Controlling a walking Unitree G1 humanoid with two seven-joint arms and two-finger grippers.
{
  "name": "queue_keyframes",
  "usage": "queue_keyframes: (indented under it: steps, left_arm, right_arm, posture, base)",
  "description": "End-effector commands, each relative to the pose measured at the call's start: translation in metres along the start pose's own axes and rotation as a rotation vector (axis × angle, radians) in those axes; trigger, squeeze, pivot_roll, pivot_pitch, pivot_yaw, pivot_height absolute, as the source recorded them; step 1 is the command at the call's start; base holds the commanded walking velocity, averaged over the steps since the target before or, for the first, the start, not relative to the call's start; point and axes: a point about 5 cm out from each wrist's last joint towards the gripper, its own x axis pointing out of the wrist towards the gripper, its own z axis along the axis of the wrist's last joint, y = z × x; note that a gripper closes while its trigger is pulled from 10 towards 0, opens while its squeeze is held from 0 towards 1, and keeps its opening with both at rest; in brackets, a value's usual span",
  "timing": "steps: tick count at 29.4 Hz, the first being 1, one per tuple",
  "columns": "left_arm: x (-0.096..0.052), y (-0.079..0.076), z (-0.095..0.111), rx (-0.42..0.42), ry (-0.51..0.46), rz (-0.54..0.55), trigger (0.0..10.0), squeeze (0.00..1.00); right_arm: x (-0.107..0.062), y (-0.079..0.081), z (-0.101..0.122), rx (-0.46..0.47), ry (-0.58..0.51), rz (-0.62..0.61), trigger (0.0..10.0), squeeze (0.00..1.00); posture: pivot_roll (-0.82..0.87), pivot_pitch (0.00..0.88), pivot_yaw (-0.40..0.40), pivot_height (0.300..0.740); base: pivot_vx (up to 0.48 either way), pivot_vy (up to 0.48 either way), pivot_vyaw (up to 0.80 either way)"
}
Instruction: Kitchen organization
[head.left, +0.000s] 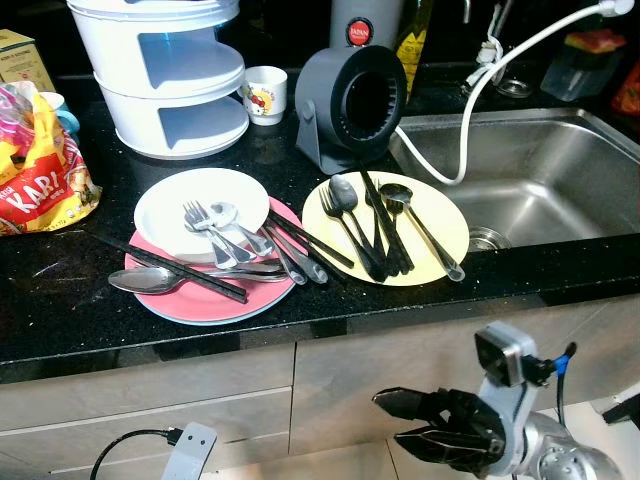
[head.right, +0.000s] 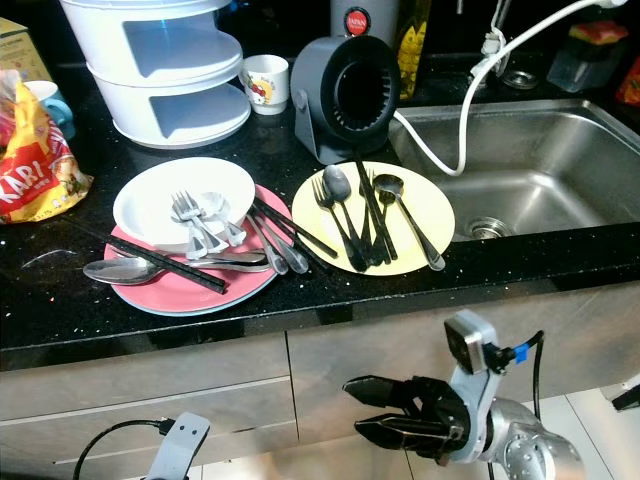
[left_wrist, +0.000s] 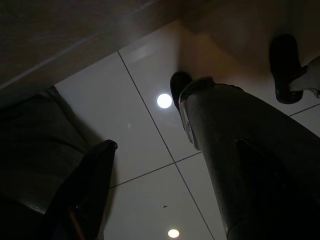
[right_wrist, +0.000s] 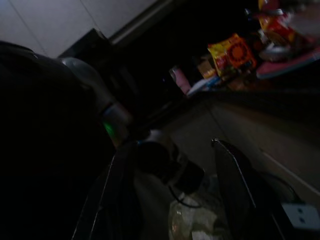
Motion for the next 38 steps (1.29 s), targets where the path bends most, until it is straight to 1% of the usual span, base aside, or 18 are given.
queue_keyframes:
  steps: [1, 3, 5, 11, 14, 15, 17, 21, 22, 23, 24, 26, 28, 29, 33, 34, 36, 38]
  left_arm:
    - [-0.001, 0.000, -0.013, -0.006, 0.050, -0.006, 10.0, 0.00]
    - [-0.001, 0.000, -0.013, -0.010, 0.049, -0.006, 10.0, 0.00]
    - [-0.001, 0.001, -0.013, -0.017, 0.048, -0.005, 10.0, 0.00]
    - [-0.001, 0.001, -0.013, -0.021, 0.051, -0.003, 10.0, 0.00]
    - [-0.001, 0.001, -0.014, -0.023, 0.052, -0.003, 10.0, 0.00]
    - [-0.001, 0.001, -0.014, -0.026, 0.052, -0.003, 10.0, 0.00]
    - [-0.001, 0.001, -0.014, -0.027, 0.052, -0.004, 10.0, 0.00]
    - [-0.001, 0.002, -0.014, -0.028, 0.051, -0.006, 10.0, 0.00]
    - [-0.001, 0.002, -0.014, -0.028, 0.051, -0.006, 10.0, 0.00]
    - [-0.001, 0.002, -0.013, -0.027, 0.050, -0.007, 10.0, 0.00]
    - [-0.001, 0.002, -0.013, -0.027, 0.050, -0.007, 10.0, 0.00]
    - [-0.002, 0.002, -0.013, -0.028, 0.049, -0.006, 10.0, 0.00]
    - [-0.002, 0.002, -0.013, -0.028, 0.049, -0.006, 10.0, 0.00]
    - [-0.002, 0.002, -0.013, -0.029, 0.048, -0.005, 10.0, 0.00]
    - [-0.002, 0.003, -0.013, -0.030, 0.049, -0.003, 10.0, 0.00]
    - [-0.002, 0.003, -0.013, -0.030, 0.049, -0.003, 10.0, 0.00]
    - [-0.001, 0.002, -0.013, -0.029, 0.051, -0.004, 10.0, 0.00]
    - [-0.001, 0.002, -0.013, -0.029, 0.052, -0.004, 10.0, 0.00]
  right_arm:
    - [0.002, 0.004, 0.007, -0.016, -0.019, 0.012, 10.0, 0.00]
    - [0.008, 0.005, 0.014, -0.026, -0.064, 0.037, 10.0, 0.00]
    - [0.017, 0.007, 0.027, -0.050, -0.133, 0.093, 10.0, 0.00]
    - [0.033, 0.012, 0.044, -0.089, -0.197, 0.167, 10.0, 0.00]
    - [0.037, 0.011, 0.053, -0.119, -0.240, 0.170, 10.0, 0.00]
    - [0.041, 0.005, 0.065, -0.183, -0.301, 0.116, 10.0, 0.00]
    - [0.043, 0.001, 0.076, -0.245, -0.356, 0.067, 10.0, 0.00]
    - [0.045, -0.001, 0.087, -0.291, -0.405, 0.042, 10.0, 0.00]
    - [0.045, -0.001, 0.087, -0.291, -0.405, 0.042, 10.0, 0.00]
    - [0.045, -0.001, 0.092, -0.333, -0.405, 0.015, 10.0, 0.00]
    - [0.045, -0.001, 0.092, -0.333, -0.405, 0.015, 10.0, 0.00]
    - [0.048, -0.006, 0.100, -0.406, -0.397, -0.083, 10.0, 0.00]
    - [0.049, -0.008, 0.104, -0.441, -0.393, -0.128, 10.0, 0.00]
    - [0.049, -0.011, 0.109, -0.490, -0.364, -0.200, 10.0, 0.00]
    - [0.042, -0.016, 0.125, -0.594, -0.290, -0.386, 10.0, 0.00]
    - [0.042, -0.016, 0.125, -0.594, -0.290, -0.386, 10.0, 0.00]
    - [0.035, -0.015, 0.133, -0.652, -0.213, -0.490, 10.0, 0.00]
    - [0.034, -0.014, 0.135, -0.668, -0.201, -0.515, 10.0, 0.00]
  posture:
    - [-0.02, 0.039, -0.008, 0.740]
    - [-0.02, 0.043, -0.009, 0.740]
    - [0.00, 0.050, -0.005, 0.740]
    - [0.00, 0.056, 0.000, 0.740]
    - [0.00, 0.056, -0.004, 0.740]
    - [0.00, 0.056, -0.005, 0.740]
    - [0.00, 0.056, -0.004, 0.740]
    - [-0.01, 0.056, -0.003, 0.740]
    - [-0.01, 0.056, -0.003, 0.740]
    - [0.00, 0.055, -0.004, 0.740]
    - [0.00, 0.055, -0.004, 0.740]
    - [0.00, 0.060, -0.001, 0.740]
    - [0.00, 0.060, -0.001, 0.740]
    - [0.00, 0.061, -0.001, 0.740]
    - [-0.01, 0.062, -0.005, 0.740]
    - [-0.01, 0.062, -0.005, 0.740]
    - [0.00, 0.060, -0.013, 0.740]
    - [0.00, 0.060, -0.013, 0.740]
  base:
    - [0.000, 0.000, 0.00]
    - [0.000, 0.000, 0.00]
    - [0.000, 0.000, 0.00]
    - [0.000, 0.000, 0.00]
    - [0.000, 0.000, 0.00]
    - [0.000, 0.000, 0.00]
    - [0.000, 0.000, 0.00]
    - [0.000, 0.000, 0.00]
    - [0.000, 0.000, 0.00]
    - [0.000, 0.000, 0.00]
    - [0.000, 0.000, 0.00]
    - [0.000, 0.000, 0.00]
    - [0.000, 0.000, 0.00]
    - [0.000, 0.000, 0.00]
    - [0.000, 0.000, 0.00]
    - [0.000, 0.000, 0.00]
    - [0.000, 0.000, 0.00]
    - [0.000, 0.000, 0.00]
